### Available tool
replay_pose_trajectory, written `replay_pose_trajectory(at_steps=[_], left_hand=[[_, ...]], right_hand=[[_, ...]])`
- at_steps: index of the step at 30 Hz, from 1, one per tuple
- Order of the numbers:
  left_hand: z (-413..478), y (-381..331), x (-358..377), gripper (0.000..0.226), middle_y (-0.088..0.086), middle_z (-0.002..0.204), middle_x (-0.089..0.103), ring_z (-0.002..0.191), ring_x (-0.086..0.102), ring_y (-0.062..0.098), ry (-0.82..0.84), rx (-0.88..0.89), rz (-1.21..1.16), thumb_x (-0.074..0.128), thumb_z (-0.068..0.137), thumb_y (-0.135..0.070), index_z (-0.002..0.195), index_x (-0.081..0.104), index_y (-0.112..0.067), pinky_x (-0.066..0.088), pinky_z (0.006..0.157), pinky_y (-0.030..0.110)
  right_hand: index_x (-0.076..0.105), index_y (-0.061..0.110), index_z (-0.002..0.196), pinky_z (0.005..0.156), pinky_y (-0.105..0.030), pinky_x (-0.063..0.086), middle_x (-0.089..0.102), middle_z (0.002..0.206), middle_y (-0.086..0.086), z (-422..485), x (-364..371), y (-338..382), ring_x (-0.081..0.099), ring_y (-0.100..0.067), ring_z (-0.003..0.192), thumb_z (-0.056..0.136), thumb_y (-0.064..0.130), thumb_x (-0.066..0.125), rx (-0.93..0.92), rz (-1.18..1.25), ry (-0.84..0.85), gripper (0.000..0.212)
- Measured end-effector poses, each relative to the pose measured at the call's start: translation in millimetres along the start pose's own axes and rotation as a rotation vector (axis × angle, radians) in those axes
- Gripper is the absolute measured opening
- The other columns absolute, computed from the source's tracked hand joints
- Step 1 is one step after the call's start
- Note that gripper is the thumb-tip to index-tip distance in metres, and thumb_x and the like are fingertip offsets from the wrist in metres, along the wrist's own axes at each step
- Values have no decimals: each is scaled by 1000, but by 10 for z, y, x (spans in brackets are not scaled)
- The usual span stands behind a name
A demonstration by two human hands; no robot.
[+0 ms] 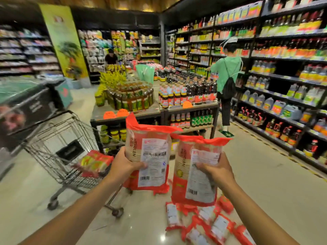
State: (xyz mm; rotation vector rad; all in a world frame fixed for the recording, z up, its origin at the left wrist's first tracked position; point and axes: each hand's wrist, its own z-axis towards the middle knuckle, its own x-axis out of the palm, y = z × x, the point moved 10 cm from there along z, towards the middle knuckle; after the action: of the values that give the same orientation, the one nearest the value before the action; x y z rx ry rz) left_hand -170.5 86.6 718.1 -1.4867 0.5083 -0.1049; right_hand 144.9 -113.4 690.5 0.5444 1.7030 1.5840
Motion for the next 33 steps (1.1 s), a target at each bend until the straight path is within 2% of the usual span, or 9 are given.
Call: replay_pose_trajectory(at_steps=[3,5,9,16,19,24,27,31,33], left_hand=[[-277,119,-573,75,-3,105,77,94,75,19,-126,-36,27,100,50,-13,111,58,-26,61,86,51],[-442,172,-940,73,-2,103,77,94,75,21,-190,-55,39,100,50,-14,109,58,-26,60,87,51],[-716,362,-1700,89,-4,106,77,97,75,22,-312,-98,27,100,35,-37,112,57,-27,59,88,54],[-879,763,-2849,66,-5,110,73,101,70,22,-472,-156,-16,96,60,-13,112,56,-24,58,80,41],[-853,927,-3375,62,-3,109,72,99,69,22,-500,-157,-6,94,62,-9,108,55,-22,58,77,38],[-706,1234,-4190,58,-2,106,71,98,69,21,-507,-162,-9,92,65,-5,108,56,-20,56,73,34],[-601,1394,-4581,60,-2,108,71,98,68,20,-519,-169,-10,92,65,-8,111,56,-20,54,70,30],[-399,1571,-4954,63,-2,109,71,100,68,21,-514,-179,-6,94,63,-12,114,57,-20,57,76,34],[-286,1626,-5097,64,-2,109,71,101,68,21,-514,-179,-2,95,63,-14,114,57,-21,57,78,36]], right_hand=[[57,19,106,68,-33,59,77,92,2,-69,609,64,75,-13,79,61,17,98,-5,30,131,61],[60,19,109,71,-39,63,78,93,1,-123,1027,111,76,-14,80,59,22,98,-1,21,228,63],[58,30,105,76,-44,62,77,96,5,-248,1807,371,75,-17,86,50,42,97,-55,0,345,69],[52,19,107,60,-21,51,69,98,3,-646,3165,951,69,-9,82,66,15,94,-128,39,485,59],[52,21,110,64,-25,53,69,100,3,-770,3726,1051,69,-10,85,65,19,95,-124,32,508,62],[52,28,116,85,-48,60,71,107,4,-921,4591,1221,71,-18,95,55,34,95,-135,-24,529,75],[49,23,120,86,-47,58,69,109,2,-1016,5038,1367,69,-20,97,62,24,95,-134,-27,544,74],[50,22,113,74,-34,54,68,106,3,-1003,5499,1454,68,-15,94,64,22,94,-122,-22,538,66],[52,25,110,78,-38,57,69,105,4,-941,5714,1457,69,-15,93,63,24,94,-122,-44,538,63]])
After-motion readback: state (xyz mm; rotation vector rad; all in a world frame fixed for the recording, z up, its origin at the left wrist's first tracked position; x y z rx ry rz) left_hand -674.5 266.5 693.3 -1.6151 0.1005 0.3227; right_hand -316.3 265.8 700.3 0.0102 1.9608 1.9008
